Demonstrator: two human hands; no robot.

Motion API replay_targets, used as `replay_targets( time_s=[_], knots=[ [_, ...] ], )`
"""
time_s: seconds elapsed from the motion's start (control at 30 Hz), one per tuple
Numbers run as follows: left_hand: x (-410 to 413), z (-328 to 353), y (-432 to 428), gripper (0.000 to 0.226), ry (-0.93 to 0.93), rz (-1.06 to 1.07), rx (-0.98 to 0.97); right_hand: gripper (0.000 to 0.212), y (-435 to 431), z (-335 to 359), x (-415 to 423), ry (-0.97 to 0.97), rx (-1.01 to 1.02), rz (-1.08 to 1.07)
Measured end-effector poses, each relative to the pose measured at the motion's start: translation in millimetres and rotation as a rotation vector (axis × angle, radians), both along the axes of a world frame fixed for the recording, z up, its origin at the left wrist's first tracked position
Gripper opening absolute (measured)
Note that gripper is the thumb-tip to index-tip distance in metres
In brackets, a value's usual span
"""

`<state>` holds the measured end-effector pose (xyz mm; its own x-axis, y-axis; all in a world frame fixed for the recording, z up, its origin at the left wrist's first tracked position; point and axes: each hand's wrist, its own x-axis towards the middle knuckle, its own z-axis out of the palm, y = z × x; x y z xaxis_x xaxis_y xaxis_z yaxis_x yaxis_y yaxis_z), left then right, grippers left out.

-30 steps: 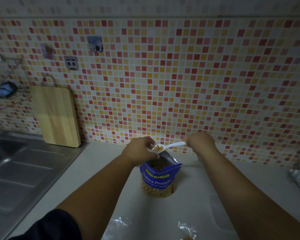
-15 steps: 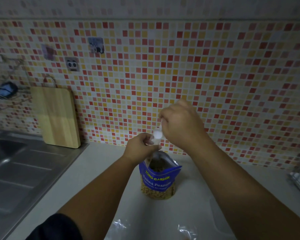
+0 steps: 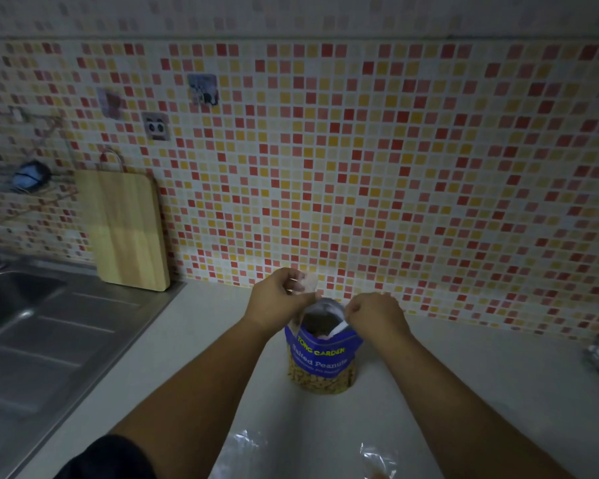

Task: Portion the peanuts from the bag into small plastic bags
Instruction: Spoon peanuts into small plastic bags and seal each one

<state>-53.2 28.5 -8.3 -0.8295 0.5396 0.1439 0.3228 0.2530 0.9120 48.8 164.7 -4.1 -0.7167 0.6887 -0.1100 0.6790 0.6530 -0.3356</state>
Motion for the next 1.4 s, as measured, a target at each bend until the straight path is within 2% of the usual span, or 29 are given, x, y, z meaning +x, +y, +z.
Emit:
replay_targets(
  time_s=[0.03, 0.1, 0.17, 0.2, 0.27, 0.37, 0.5, 0.57, 0.7, 0.8, 0.93, 1.13, 1.27, 1.4],
  knots=[
    [0.9, -1.2, -0.2, 0.035, 0.003, -0.002, 0.002, 0.03, -0.9, 1.3, 1.8, 0.041, 0.039, 0.005],
    [3.9, -1.7, -0.6, 0.036, 0.014, -0.004, 0.003, 0.027, -3.3, 7.7, 5.6, 0.262, 0.034, 0.009],
    [7.3, -0.6, -0.2, 0.037, 0.023, -0.01, 0.002, 0.036, -13.3, 23.1, 6.2, 0.482, -0.234, -0.002],
    [9.4, 0.3, 0.3, 0.039, 0.03, -0.015, 0.001, 0.044, -19.8, 31.4, 5.3, 0.51, -0.373, -0.007],
    [14.1, 2.9, 0.9, 0.042, 0.047, -0.02, -0.008, 0.05, -29.6, 41.7, 2.9, 0.438, -0.479, -0.026],
    [17.8, 5.8, 1.9, 0.046, 0.054, -0.027, -0.015, 0.038, -33.4, 48.5, 5.0, 0.332, -0.419, -0.068],
    [25.2, 8.8, -1.2, 0.048, 0.025, -0.065, -0.005, 0.022, -30.1, 43.1, 14.0, 0.465, -0.389, -0.053],
    [25.7, 6.8, -3.5, 0.039, -0.023, -0.078, 0.036, 0.021, -28.9, 40.9, 19.1, 0.515, -0.39, -0.058],
    [28.9, 11.6, -7.0, 0.006, -0.212, -0.095, 0.222, 0.021, -22.6, 46.0, 29.8, 0.544, -0.333, -0.011],
    [39.8, 18.9, -12.2, 0.014, -0.252, -0.148, 0.262, 0.018, -18.9, 48.9, 44.9, 0.529, -0.367, 0.003],
    [58.1, 7.0, -21.3, 0.015, -0.332, -0.272, 0.186, 0.013, -20.4, 41.0, 74.9, 0.493, -0.482, 0.021],
    [87.0, -69.3, -40.0, 0.015, -0.527, -0.315, -0.009, 0.016, -29.1, -39.2, 103.7, 0.296, -0.628, -0.024],
    [101.9, -118.8, -49.4, 0.015, -0.61, -0.259, -0.123, 0.015, -33.3, -96.4, 109.1, 0.035, -0.569, 0.046],
    [109.1, -150.7, -47.0, 0.014, -0.623, -0.187, -0.22, 0.017, -37.0, -135.4, 106.6, -0.004, -0.431, 0.086]
  ],
)
